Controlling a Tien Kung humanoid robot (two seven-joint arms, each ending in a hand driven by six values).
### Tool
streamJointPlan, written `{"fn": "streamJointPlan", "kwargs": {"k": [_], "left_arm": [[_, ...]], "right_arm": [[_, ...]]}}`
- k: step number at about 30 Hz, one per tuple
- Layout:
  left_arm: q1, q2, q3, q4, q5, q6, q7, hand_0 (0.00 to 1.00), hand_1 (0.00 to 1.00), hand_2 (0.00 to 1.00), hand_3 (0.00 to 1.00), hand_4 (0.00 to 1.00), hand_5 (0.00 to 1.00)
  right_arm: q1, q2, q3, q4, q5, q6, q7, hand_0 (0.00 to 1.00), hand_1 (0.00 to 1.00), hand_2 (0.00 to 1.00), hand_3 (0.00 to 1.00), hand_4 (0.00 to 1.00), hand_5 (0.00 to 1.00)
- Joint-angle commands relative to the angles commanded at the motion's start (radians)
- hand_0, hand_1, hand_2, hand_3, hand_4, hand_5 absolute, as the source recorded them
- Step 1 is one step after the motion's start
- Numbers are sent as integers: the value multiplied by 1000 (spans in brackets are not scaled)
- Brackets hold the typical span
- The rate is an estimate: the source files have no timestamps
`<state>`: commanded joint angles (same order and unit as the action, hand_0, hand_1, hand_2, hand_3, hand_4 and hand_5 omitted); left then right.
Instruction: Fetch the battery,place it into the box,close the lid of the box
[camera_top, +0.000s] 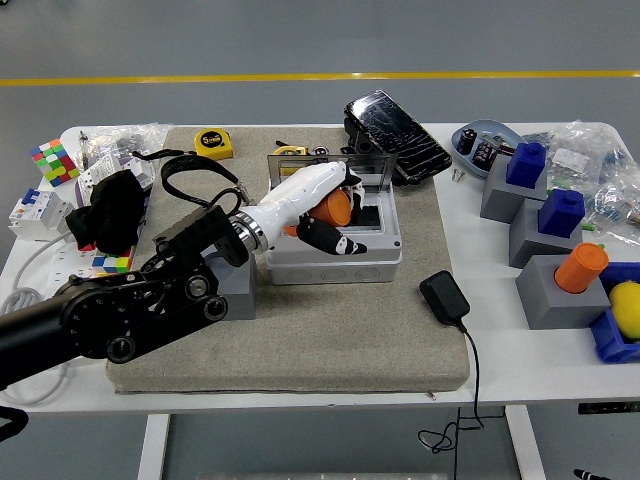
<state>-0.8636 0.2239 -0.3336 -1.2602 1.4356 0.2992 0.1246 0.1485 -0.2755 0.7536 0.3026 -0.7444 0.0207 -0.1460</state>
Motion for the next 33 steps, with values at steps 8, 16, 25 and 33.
{"fn": "streamJointPlan", "kwargs": {"k": [8, 16, 25, 33], "left_arm": [[-64, -76, 76, 91, 29, 16, 98, 16, 2, 187, 215, 998, 2], [-106, -133, 98, 179, 89, 38, 78, 15, 3, 187, 214, 998, 2], [-110, -145, 116, 217, 208, 49, 50, 211, 146, 258, 292, 998, 57], [-109, -142, 119, 230, 291, 41, 92, 360, 418, 441, 542, 998, 290]], "right_arm": [[-2, 1, -8, 8, -5, -1, 0, 667, 672, 687, 534, 907, 478], [-1, -2, -11, 17, -12, -3, 0, 670, 671, 687, 534, 907, 477], [-1, -1, 1, 29, -26, -4, 0, 667, 672, 687, 533, 907, 477], [-3, 1, 12, 31, -35, -3, 0, 668, 672, 688, 533, 907, 478]]}}
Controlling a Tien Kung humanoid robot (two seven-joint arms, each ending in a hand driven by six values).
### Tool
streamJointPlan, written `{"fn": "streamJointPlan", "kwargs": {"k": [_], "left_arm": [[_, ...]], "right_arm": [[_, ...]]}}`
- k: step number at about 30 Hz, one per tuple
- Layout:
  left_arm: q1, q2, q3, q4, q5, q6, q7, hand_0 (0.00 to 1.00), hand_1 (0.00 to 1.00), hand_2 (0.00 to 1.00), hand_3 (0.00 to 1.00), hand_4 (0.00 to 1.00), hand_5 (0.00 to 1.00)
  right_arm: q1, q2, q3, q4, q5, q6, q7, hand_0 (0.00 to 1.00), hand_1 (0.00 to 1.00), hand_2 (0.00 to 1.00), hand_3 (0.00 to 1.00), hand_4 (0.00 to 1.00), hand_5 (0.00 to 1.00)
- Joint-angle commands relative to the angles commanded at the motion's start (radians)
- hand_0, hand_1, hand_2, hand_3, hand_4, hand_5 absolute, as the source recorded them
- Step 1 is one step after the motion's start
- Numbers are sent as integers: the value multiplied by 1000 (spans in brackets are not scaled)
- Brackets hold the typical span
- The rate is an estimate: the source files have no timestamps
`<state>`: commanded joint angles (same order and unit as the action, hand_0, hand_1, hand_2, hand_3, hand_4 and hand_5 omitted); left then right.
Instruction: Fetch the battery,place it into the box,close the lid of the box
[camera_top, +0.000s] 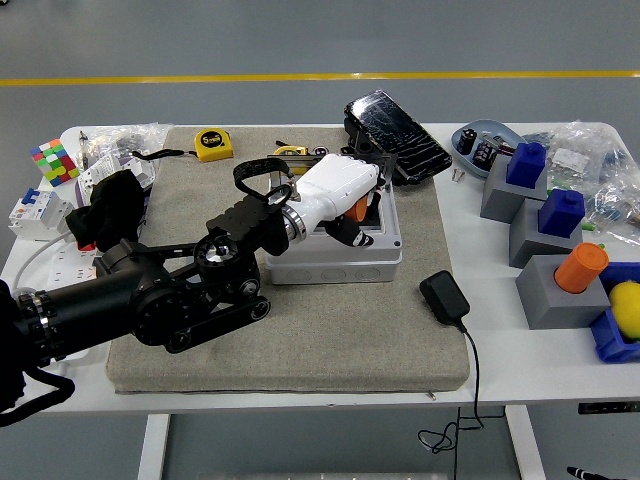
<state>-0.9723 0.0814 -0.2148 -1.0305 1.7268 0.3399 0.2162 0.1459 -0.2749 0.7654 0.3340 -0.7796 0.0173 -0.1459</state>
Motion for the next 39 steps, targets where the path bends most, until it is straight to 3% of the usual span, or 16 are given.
{"fn": "streamJointPlan", "kwargs": {"k": [1, 2, 7, 8, 13, 14, 19, 21, 25, 26, 31, 32, 35, 39], "left_arm": [[1, 2, 1, 1, -4, -5, 5, 360, 418, 441, 542, 998, 290], [1, 3, 1, 1, -7, -8, 8, 477, 537, 590, 687, 998, 440], [9, 12, -15, -9, -52, -27, 13, 477, 537, 590, 687, 998, 440], [14, 16, -24, -16, -65, -27, 9, 606, 601, 680, 772, 998, 606], [36, 39, -88, -81, -90, -16, -1, 606, 601, 680, 772, 998, 606], [37, 43, -98, -91, -90, -14, -1, 512, 568, 655, 748, 998, 615], [56, 61, -179, -152, -67, 21, -33, 512, 568, 655, 748, 998, 615], [64, 68, -211, -169, -60, 32, -45, 556, 583, 639, 720, 998, 617], [79, 90, -266, -207, -47, 18, -20, 556, 583, 639, 720, 998, 617], [84, 99, -275, -219, -48, 7, -7, 514, 564, 600, 687, 998, 605], [118, 168, -295, -297, -31, -61, 62, 514, 564, 600, 687, 998, 605], [125, 182, -294, -311, -28, -78, 77, 240, 449, 443, 508, 998, 615], [146, 234, -287, -361, -25, -139, 128, 240, 449, 443, 508, 998, 615], [166, 287, -282, -398, -27, -190, 171, 237, 462, 436, 503, 998, 625]], "right_arm": [[0, 0, 3, 1, -2, 0, 0, 668, 672, 688, 533, 907, 478], [-1, 0, 3, 1, -3, 0, 0, 667, 672, 687, 533, 907, 477], [-2, 0, 9, 1, -5, 1, 1, 667, 672, 687, 533, 907, 477], [-3, 1, 9, 1, -6, 1, 1, 667, 672, 687, 534, 906, 476], [-7, 2, 12, 1, -8, 1, 1, 667, 672, 687, 534, 906, 476], [-7, 2, 12, 1, -7, 1, 1, 668, 671, 687, 533, 906, 475], [-7, 3, 14, 1, -8, 1, 1, 668, 671, 687, 533, 906, 475], [-6, 4, 17, 1, -7, 1, 1, 667, 672, 687, 533, 906, 475], [-7, 5, 23, 1, -8, 1, 1, 667, 672, 687, 533, 906, 475], [-7, 6, 25, 0, -9, 1, 1, 667, 672, 687, 534, 906, 475], [-9, 5, 36, 0, -11, 0, 1, 667, 672, 687, 534, 906, 475], [-9, 5, 37, 0, -12, 0, 1, 669, 672, 687, 533, 906, 476], [-11, 5, 43, 1, -13, -1, 2, 669, 672, 687, 533, 906, 476], [-14, 4, 47, 0, -14, 0, 2, 668, 672, 687, 533, 907, 473]]}}
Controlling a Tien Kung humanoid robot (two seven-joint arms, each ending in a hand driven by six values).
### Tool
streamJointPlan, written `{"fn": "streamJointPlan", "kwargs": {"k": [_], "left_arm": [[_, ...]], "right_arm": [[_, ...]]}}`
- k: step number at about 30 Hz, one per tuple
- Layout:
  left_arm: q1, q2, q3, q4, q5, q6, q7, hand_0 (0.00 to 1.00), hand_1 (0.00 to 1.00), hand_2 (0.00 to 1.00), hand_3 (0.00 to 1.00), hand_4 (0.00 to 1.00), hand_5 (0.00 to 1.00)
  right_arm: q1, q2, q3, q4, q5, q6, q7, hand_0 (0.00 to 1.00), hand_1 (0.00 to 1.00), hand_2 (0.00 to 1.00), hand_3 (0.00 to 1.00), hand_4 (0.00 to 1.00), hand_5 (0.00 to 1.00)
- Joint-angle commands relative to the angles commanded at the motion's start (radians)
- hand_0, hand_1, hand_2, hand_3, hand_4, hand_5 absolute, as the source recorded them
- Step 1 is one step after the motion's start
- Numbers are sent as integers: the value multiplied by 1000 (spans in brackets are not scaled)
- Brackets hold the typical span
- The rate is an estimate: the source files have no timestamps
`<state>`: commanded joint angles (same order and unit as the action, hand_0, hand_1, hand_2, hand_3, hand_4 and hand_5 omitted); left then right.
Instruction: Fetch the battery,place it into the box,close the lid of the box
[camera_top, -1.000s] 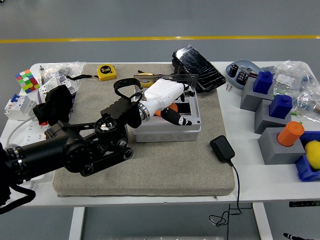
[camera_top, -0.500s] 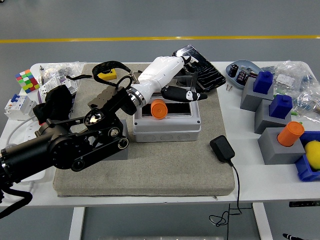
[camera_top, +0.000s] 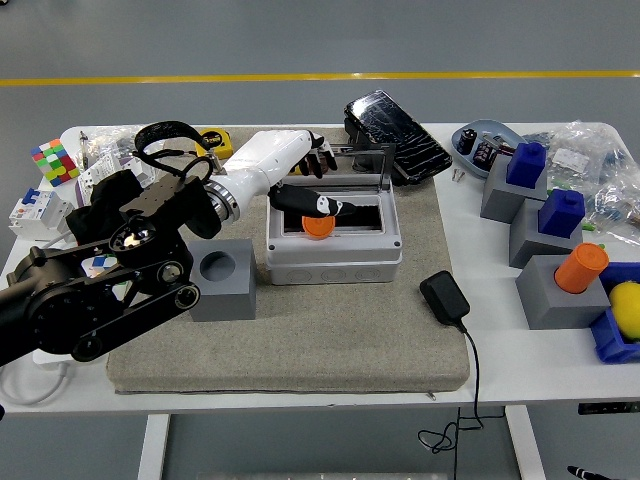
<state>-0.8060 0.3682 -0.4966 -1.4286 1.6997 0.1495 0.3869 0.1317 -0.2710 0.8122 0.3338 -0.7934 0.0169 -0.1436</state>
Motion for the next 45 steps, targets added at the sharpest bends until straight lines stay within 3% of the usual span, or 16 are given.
{"fn": "streamJointPlan", "kwargs": {"k": [4, 8, 13, 17, 26, 30, 35, 40, 41, 45], "left_arm": [[21, 37, -9, -20, 0, -48, 40, 237, 462, 436, 503, 998, 625], [32, 53, 1, -14, 0, -72, 64, 242, 477, 440, 511, 998, 630], [27, 35, 29, 13, -5, -100, 93, 248, 490, 447, 529, 998, 611], [15, 4, 50, 21, -29, -100, 90, 247, 498, 452, 534, 998, 611], [-31, -102, 53, 46, -92, -50, 38, 242, 499, 457, 536, 998, 610], [-53, -135, 70, 68, -119, -44, 29, 243, 499, 462, 541, 998, 618], [-50, -133, 41, 56, -94, -17, 11, 241, 496, 483, 544, 998, 616], [-55, -123, -3, 63, -55, 66, -59, 241, 496, 483, 544, 998, 616], [-55, -124, -13, 70, -50, 88, -78, 439, 626, 605, 668, 998, 611], [-58, -132, -37, 115, -29, 112, -96, 439, 626, 605, 668, 998, 611]], "right_arm": [[0, 0, 3, 0, -1, 0, 1, 668, 672, 687, 533, 907, 473], [-2, 1, 7, 1, -2, 0, 1, 668, 672, 687, 534, 908, 470], [-3, 2, 8, 1, -1, 0, 1, 667, 672, 686, 533, 908, 470], [-2, 2, 5, 1, 0, 0, 1, 668, 672, 687, 533, 908, 470], [0, 2, -12, 1, 3, 1, 1, 668, 672, 687, 534, 908, 468], [4, 2, -15, 2, 4, 0, 1, 669, 672, 687, 534, 908, 468], [5, 2, -12, 2, 4, -1, 1, 668, 672, 687, 533, 908, 468], [2, 2, -15, -1, 5, 1, 0, 668, 672, 687, 533, 908, 468], [2, 2, -16, -1, 6, 1, 0, 669, 672, 686, 534, 909, 467], [5, 2, -18, 1, 6, 0, 0, 669, 672, 686, 534, 909, 467]]}}
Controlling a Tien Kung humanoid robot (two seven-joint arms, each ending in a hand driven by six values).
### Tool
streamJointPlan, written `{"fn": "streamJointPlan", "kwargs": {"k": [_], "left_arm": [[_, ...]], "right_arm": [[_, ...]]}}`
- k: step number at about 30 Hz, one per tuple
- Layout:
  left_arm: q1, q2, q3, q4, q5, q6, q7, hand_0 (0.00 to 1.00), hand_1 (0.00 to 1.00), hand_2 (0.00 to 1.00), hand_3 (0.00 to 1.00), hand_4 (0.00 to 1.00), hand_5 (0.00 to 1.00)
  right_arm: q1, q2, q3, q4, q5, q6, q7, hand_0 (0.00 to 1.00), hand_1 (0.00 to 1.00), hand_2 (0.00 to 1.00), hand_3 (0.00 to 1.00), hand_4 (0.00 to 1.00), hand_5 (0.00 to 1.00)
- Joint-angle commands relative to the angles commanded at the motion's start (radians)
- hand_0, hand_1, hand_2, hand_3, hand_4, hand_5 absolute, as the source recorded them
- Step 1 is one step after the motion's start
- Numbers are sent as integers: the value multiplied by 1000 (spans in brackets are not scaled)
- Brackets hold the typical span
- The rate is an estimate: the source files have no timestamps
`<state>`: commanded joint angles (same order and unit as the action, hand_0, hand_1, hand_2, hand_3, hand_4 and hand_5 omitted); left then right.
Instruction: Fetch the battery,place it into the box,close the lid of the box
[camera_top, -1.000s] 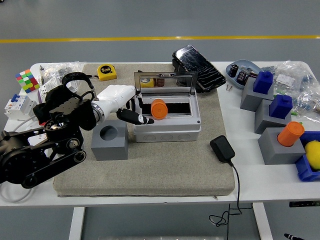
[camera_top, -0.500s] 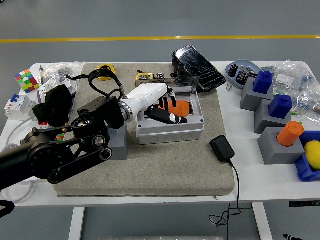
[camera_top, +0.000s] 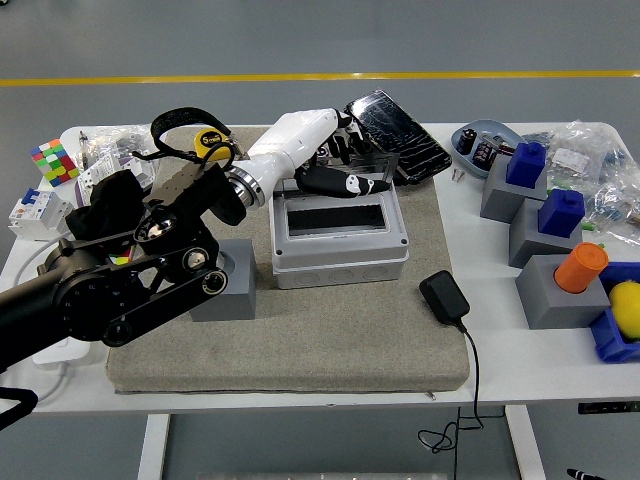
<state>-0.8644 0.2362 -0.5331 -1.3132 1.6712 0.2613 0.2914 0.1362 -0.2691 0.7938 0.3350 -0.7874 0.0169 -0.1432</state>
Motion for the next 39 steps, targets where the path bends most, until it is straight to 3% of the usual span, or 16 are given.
{"fn": "streamJointPlan", "kwargs": {"k": [1, 2, 6, 10, 14, 21, 26, 33, 39], "left_arm": [[-2, -2, 0, 15, 2, -4, 2, 439, 626, 605, 668, 998, 611], [-5, -4, 4, 35, 12, -8, 5, 695, 815, 773, 784, 998, 613], [-6, -4, 18, 69, 20, -23, 14, 695, 815, 773, 784, 998, 613], [-5, 1, 38, 66, 1, -74, 54, 698, 826, 785, 780, 998, 613], [-1, 15, 48, 15, -16, -124, 105, 662, 796, 752, 768, 998, 616], [16, 42, 43, -94, -28, -174, 164, 634, 777, 744, 767, 998, 612], [22, 45, 53, -130, -47, -205, 192, 640, 777, 742, 767, 998, 618], [15, 36, 83, -122, -86, -217, 199, 638, 775, 740, 768, 998, 621], [14, 37, 68, -137, -85, -214, 195, 634, 772, 739, 767, 998, 617]], "right_arm": [[1, 0, 0, 1, 0, 0, 0, 669, 672, 686, 534, 909, 467], [1, 0, -1, 2, 0, 0, 0, 668, 672, 687, 533, 908, 470], [1, 0, -2, 2, 0, 0, 0, 668, 672, 687, 533, 908, 470], [-2, 0, 1, 1, 0, 1, -1, 668, 672, 686, 533, 908, 468], [-4, -2, 4, 1, -2, 0, -1, 669, 672, 686, 534, 909, 468], [-8, 1, 9, 1, -5, 1, 0, 667, 672, 686, 533, 909, 469], [-11, 2, 7, -2, -5, 2, -1, 670, 672, 686, 534, 910, 469], [-9, 2, 8, -1, -8, 1, -1, 670, 672, 686, 534, 910, 469], [-10, 3, 10, -2, -9, 1, -2, 670, 672, 686, 534, 911, 470]]}}
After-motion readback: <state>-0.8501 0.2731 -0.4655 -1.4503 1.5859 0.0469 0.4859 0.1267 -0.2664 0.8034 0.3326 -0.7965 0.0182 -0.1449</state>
